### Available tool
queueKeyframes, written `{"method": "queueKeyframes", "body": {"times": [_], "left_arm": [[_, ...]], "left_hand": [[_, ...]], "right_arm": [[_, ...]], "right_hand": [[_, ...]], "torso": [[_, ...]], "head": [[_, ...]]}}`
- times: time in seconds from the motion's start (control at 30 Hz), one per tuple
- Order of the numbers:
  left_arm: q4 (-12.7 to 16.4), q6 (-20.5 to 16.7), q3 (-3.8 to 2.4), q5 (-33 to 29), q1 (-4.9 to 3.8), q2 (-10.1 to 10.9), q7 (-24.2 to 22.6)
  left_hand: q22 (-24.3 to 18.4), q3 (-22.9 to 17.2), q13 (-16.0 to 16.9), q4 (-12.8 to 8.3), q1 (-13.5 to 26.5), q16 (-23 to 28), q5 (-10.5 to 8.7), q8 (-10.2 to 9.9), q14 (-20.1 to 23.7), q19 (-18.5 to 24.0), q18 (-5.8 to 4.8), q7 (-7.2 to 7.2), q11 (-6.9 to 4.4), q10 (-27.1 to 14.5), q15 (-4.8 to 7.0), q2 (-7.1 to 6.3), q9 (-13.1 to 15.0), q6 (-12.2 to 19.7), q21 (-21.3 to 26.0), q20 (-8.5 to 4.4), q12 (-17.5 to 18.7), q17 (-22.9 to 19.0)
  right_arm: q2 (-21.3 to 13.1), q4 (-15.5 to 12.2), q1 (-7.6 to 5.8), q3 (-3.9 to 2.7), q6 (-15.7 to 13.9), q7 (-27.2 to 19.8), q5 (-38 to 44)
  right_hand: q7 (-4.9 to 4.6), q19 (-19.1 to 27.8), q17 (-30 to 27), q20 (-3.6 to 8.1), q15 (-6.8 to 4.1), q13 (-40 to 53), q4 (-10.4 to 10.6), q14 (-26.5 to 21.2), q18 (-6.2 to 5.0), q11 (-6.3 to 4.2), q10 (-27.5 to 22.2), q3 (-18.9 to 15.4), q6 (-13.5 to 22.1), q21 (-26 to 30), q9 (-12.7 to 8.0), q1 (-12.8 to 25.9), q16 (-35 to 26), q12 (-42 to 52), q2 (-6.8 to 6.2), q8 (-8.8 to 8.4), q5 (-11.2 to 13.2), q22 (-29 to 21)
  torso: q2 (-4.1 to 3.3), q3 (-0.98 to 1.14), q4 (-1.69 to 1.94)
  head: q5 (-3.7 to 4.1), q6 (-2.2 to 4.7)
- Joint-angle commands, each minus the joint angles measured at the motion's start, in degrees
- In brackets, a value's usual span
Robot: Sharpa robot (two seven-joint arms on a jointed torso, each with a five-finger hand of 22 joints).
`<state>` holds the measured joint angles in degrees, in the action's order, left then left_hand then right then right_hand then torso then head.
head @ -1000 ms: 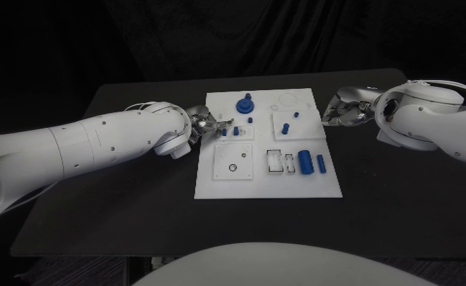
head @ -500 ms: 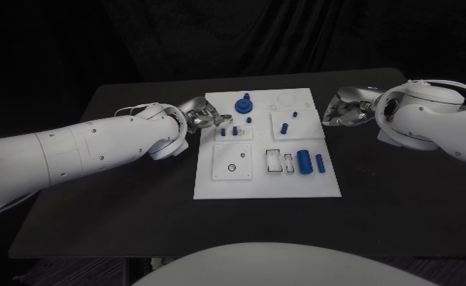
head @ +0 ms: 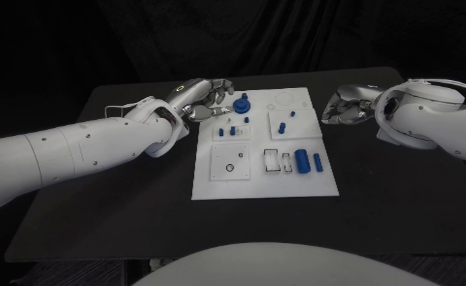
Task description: Assemble the parts on the task board
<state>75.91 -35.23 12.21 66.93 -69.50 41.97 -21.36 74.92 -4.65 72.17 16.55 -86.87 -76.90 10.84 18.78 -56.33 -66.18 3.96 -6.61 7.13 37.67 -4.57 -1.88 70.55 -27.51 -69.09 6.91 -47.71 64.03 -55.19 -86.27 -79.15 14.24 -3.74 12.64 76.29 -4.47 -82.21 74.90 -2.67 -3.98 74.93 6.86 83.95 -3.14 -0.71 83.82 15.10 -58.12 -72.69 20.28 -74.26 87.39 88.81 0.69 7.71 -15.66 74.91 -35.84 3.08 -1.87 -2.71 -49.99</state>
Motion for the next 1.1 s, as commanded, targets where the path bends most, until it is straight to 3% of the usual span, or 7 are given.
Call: {"method": "queueKeyframes", "body": {"times": [0.03,0.1,0.13,0.23,0.43,0.73,1.1], "left_arm": [[-1.14,1.67,-0.04,6.48,-0.18,-0.89,-4.50],[-2.47,4.71,-0.04,8.39,-0.21,-1.86,-2.31],[-3.06,5.94,-0.04,9.36,-0.22,-2.31,-1.34],[-4.84,9.65,-0.05,12.77,-0.23,-3.73,1.65],[-8.45,15.25,-0.05,17.07,-0.25,-6.76,5.57],[-12.93,16.51,-0.07,18.14,-0.73,-10.28,5.47],[-14.65,14.90,-0.07,18.31,-1.69,-12.77,5.46]], "left_hand": [[8.49,-2.90,-5.67,-0.38,-2.21,-1.49,1.45,-0.86,-2.54,-2.10,-0.76,-0.91,1.60,-8.66,-0.78,-0.85,-3.56,1.80,-3.21,0.85,9.67,1.19],[10.14,-6.40,-10.88,-1.09,-5.33,-2.41,3.75,-2.39,-6.77,-8.10,-1.28,-0.39,1.78,-7.85,-0.25,-2.17,-7.39,2.56,-8.39,1.07,13.87,1.75],[10.82,-10.70,-17.24,-0.46,-6.06,-3.47,3.78,-4.64,-13.14,-11.71,-1.19,-0.44,1.62,-7.05,0.66,-3.81,-13.32,1.42,-11.09,1.44,18.69,2.78],[10.86,-13.67,-21.20,-2.25,-7.24,-1.86,3.30,-6.49,-12.52,-12.27,-1.00,-0.55,1.43,-6.52,1.11,-6.08,-18.73,-0.30,-11.29,2.39,20.99,-0.03],[11.34,-20.45,-29.20,-6.73,-5.97,-1.42,4.64,-11.79,-14.31,-14.13,-1.14,1.06,1.30,-5.06,1.27,-7.05,-30.76,-4.48,-12.25,2.58,23.88,-2.36],[11.66,-22.86,-33.23,-9.70,-5.20,-1.50,5.10,-12.64,-15.22,-15.18,-1.37,1.53,1.17,-4.91,1.56,-7.05,-34.32,-8.02,-13.06,2.32,25.18,-3.10],[12.23,-21.29,-36.40,-10.19,-1.97,-2.54,0.50,-12.94,-17.70,-17.12,-1.82,1.83,0.14,-1.25,2.42,-6.39,-37.41,-12.36,-14.38,1.63,23.86,-2.16]], "right_arm": [[-0.10,-0.12,0.16,-0.04,-1.53,-0.85,0.10],[-0.08,-0.09,0.17,-0.04,-1.55,-0.92,0.10],[-0.07,-0.08,0.18,-0.04,-1.56,-0.95,0.10],[0.00,-0.06,0.20,-0.04,-1.55,-1.02,0.10],[0.22,0.01,0.23,-0.04,-1.61,-1.08,0.09],[0.73,0.18,0.25,-0.04,-1.66,-1.08,0.09],[0.99,0.13,0.25,-0.04,-1.54,-0.85,0.09]], "right_hand": [[-0.13,0.21,12.38,-0.01,0.26,13.52,-0.21,5.02,-0.80,0.40,4.59,-0.18,-0.46,0.13,0.05,-0.09,-0.35,-0.24,-0.01,0.04,0.04,9.53],[-0.13,0.21,12.38,-0.01,0.26,13.52,-0.21,5.02,-0.80,0.40,4.59,-0.18,-0.46,0.13,0.05,-0.09,-0.35,-0.24,-0.01,0.04,0.04,9.53],[-0.12,0.20,12.38,-0.01,0.26,13.51,-0.21,5.02,-0.79,0.40,4.58,-0.19,-0.49,0.13,0.06,-0.08,-0.35,-0.25,-0.02,0.05,0.04,9.54],[-0.11,0.20,12.38,-0.01,0.26,13.49,-0.22,5.02,-0.79,0.40,4.56,-0.20,-0.53,0.13,0.07,-0.07,-0.35,-0.27,-0.04,0.07,0.04,9.54],[-0.10,0.20,12.37,-0.01,0.26,13.52,-0.23,5.02,-0.79,0.40,4.59,-0.20,-0.55,0.13,0.08,-0.06,-0.36,-0.25,-0.04,0.08,0.04,9.54],[-0.10,0.20,12.37,-0.01,0.26,13.52,-0.23,5.02,-0.79,0.40,4.59,-0.20,-0.55,0.13,0.08,-0.06,-0.36,-0.25,-0.04,0.08,0.04,9.54],[-0.08,0.18,12.40,-0.01,0.25,13.51,-0.26,5.03,-0.79,0.39,4.58,-0.21,-0.63,0.11,0.11,-0.05,-0.33,-0.26,-0.07,0.11,0.03,9.55]], "torso": [[-0.15,-0.05,0.09],[-0.22,-0.12,0.08],[-0.25,-0.14,0.07],[-0.32,-0.17,-0.06],[-0.46,-0.23,-0.20],[-0.44,-0.21,-0.33],[-0.57,-0.19,-0.55]], "head": [[0.15,-0.01],[0.08,-0.01],[0.04,-0.01],[-0.14,-0.01],[-0.05,-0.01],[0.22,-0.01],[0.39,-0.01]]}}
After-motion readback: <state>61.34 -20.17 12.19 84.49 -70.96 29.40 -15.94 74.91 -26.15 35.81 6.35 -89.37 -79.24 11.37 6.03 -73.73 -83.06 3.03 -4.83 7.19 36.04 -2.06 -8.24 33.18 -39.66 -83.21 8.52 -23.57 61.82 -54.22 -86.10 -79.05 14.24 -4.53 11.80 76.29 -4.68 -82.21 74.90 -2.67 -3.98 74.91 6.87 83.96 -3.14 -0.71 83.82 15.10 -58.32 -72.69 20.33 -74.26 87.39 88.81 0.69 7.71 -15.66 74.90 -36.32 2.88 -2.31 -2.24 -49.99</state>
